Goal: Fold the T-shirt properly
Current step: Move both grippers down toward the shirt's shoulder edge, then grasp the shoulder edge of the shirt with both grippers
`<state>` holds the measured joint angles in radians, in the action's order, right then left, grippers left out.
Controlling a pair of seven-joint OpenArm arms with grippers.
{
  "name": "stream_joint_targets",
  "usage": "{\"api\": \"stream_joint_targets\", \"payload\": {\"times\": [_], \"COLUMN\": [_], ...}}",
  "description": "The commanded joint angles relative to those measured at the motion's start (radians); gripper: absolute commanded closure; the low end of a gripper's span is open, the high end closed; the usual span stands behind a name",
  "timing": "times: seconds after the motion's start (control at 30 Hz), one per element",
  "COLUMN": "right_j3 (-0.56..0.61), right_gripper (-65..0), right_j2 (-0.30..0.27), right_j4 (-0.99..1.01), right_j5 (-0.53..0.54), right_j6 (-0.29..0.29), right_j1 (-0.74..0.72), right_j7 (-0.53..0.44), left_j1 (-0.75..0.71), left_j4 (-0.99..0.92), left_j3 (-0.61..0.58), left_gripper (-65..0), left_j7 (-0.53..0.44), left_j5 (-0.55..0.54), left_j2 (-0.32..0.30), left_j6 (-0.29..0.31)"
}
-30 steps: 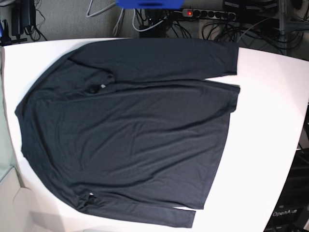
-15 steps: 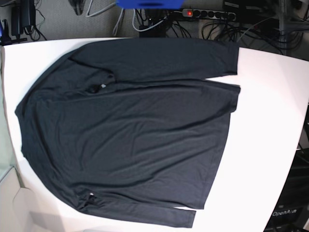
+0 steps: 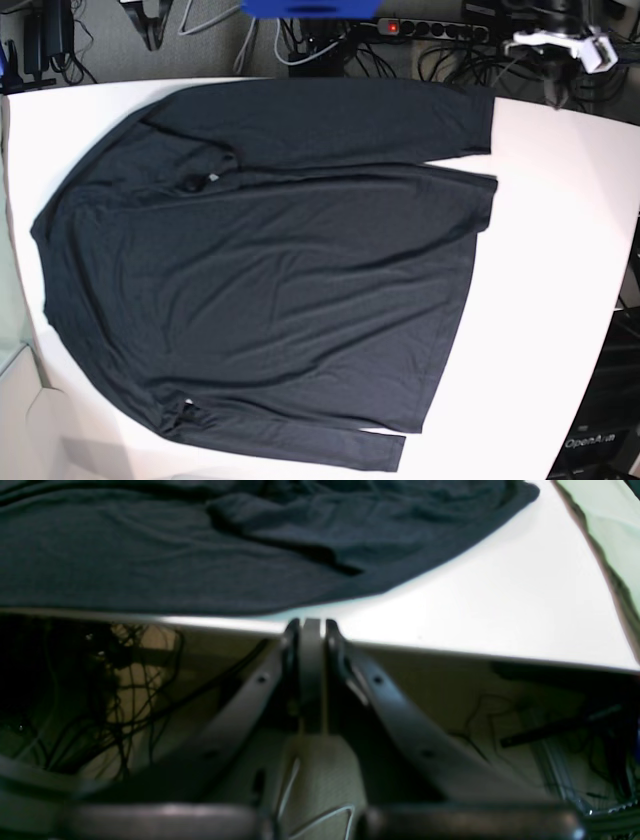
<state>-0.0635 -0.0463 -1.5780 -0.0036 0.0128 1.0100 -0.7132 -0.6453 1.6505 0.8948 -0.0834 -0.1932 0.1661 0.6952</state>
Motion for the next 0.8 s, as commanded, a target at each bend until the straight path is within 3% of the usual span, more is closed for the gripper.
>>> {"api": "stream_joint_targets", "payload": {"times": [0.0,0.17,0.5,0.63,0.77], "right_j3": [-0.006,-0.006,-0.002,0.0,0.0], "right_gripper": [0.0,0.0,0.0,0.0,0.0], "right_j2": [0.0,0.0,-0.002,-0.004,-0.004], "right_j4": [-0.023,-0.08,-0.233,-0.298,-0.328], "right_j5": [0.001,0.001,0.001,0.001,0.003], "right_j6": [-0.001,-0.001,-0.001,0.0,0.0], "right_j1": [0.02,0.019,-0.021,-0.035,-0.053], "right_j7": [-0.023,0.05,0.252,0.338,0.392], "left_j1": [-0.001,0.057,-0.078,-0.1,-0.097], "left_j4": [0.029,0.05,0.213,0.218,0.187], "left_j3": [0.007,-0.078,-0.374,-0.374,-0.289], "left_gripper": [-3.5,-3.5,-3.5,-3.7,-3.8], "left_j7": [-0.002,0.118,0.103,0.101,0.104], "left_j5": [-0.013,0.114,0.14,0.139,0.131], "left_j2": [-0.009,-0.009,-0.009,-0.009,-0.009], "left_j6": [0.003,0.003,0.003,0.003,0.003]}}
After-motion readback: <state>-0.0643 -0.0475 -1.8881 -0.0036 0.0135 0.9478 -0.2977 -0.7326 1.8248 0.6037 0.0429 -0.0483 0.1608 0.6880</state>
